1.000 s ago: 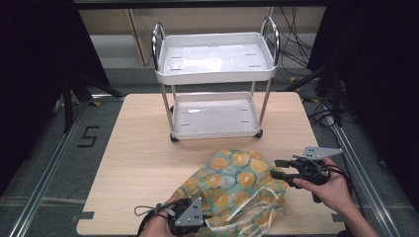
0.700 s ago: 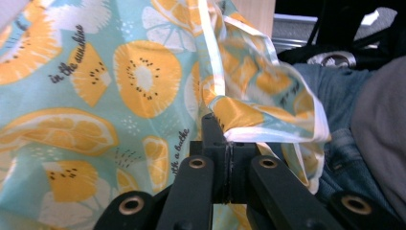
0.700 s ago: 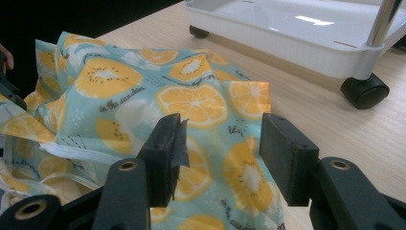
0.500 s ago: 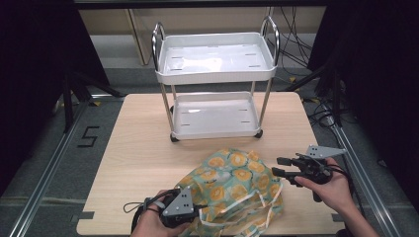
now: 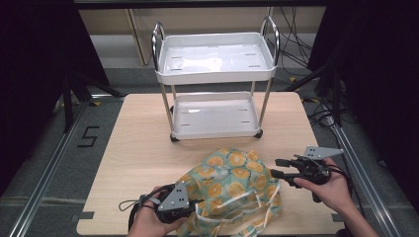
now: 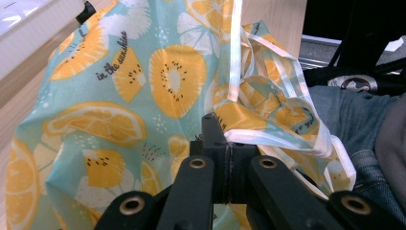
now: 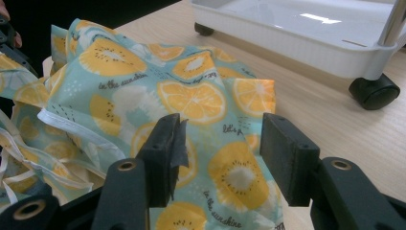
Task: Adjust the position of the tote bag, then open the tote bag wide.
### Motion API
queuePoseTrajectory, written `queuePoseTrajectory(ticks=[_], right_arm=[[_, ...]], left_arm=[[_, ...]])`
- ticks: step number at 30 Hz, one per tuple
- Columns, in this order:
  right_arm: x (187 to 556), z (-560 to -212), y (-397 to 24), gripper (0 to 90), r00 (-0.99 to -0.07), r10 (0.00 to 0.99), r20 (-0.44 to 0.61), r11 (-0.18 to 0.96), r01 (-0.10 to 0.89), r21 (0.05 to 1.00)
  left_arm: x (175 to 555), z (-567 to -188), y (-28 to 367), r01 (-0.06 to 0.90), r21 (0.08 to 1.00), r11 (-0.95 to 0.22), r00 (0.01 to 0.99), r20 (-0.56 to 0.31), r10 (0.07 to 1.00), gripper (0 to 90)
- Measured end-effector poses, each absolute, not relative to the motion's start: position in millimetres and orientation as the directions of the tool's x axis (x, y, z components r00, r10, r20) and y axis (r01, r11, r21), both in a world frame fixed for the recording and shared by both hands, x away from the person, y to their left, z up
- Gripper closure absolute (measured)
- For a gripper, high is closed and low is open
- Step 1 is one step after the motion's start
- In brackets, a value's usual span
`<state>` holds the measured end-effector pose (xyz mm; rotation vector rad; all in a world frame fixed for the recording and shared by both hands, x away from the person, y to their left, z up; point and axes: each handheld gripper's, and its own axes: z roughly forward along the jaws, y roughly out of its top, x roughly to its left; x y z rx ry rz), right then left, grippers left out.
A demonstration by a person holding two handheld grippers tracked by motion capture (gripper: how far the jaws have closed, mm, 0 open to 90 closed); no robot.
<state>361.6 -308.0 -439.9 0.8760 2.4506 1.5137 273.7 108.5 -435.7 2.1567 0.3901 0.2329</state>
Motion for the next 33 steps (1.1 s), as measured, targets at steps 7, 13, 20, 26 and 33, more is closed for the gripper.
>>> queuePoseTrajectory(ticks=[7, 13, 20, 26, 33], right_arm=[[356.6, -434.2, -302.9, 48.9, -0.858, 0.483, 0.176, 0.362, 0.378, 0.852], [355.7, -434.5, -299.2, 46.3, -0.887, 0.423, 0.183, 0.388, 0.36, 0.849], [352.5, -425.1, -274.5, 40.5, -0.957, 0.28, 0.074, 0.482, 0.207, 0.851], [342.0, -422.5, -245.4, 40.2, -0.984, 0.173, 0.033, 0.546, 0.124, 0.828], [339.0, -435.0, -230.1, 40.4, -0.991, 0.131, -0.006, 0.648, 0.081, 0.758]], left_arm=[[279.8, -428.2, 113.6, 0.2, 0.827, -0.525, 0.914, 0.035, 0.405, 89.2], [287.5, -422.2, 121.0, 0.219, 0.831, -0.512, 0.898, 0.033, 0.438, 89.2], [304.8, -414.6, 131.6, 0.233, 0.836, -0.497, 0.876, 0.042, 0.481, 89.2], [311.3, -414.4, 135.8, 0.259, 0.837, -0.482, 0.86, 0.028, 0.51, 89.2], [327.2, -414.5, 146.3, 0.283, 0.831, -0.479, 0.818, 0.051, 0.572, 89.2]])
